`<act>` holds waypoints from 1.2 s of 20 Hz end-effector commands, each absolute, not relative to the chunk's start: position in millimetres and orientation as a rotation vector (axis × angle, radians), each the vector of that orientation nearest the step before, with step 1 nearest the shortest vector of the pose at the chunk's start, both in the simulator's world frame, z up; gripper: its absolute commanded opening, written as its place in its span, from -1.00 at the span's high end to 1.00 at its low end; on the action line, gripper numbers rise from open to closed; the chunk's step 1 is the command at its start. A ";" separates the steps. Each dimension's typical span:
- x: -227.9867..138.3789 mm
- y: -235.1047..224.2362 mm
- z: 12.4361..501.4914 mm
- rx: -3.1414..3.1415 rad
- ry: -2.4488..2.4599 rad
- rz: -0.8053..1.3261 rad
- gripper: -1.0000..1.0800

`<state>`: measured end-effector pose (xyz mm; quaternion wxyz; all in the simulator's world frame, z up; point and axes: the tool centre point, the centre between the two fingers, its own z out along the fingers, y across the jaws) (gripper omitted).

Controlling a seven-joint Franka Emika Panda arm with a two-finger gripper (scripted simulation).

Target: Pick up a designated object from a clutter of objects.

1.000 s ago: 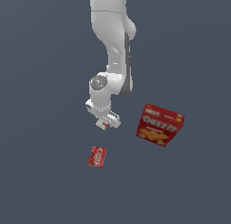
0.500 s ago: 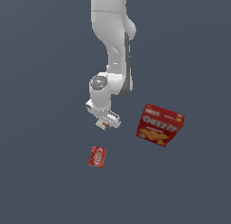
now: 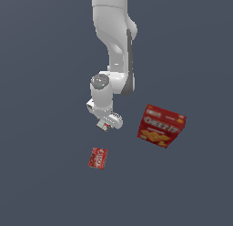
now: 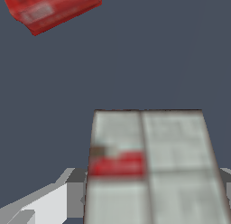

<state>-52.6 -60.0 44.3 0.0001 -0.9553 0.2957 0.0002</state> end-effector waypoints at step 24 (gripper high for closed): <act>33.7 5.7 243.9 -3.003 0.931 -0.001 1.00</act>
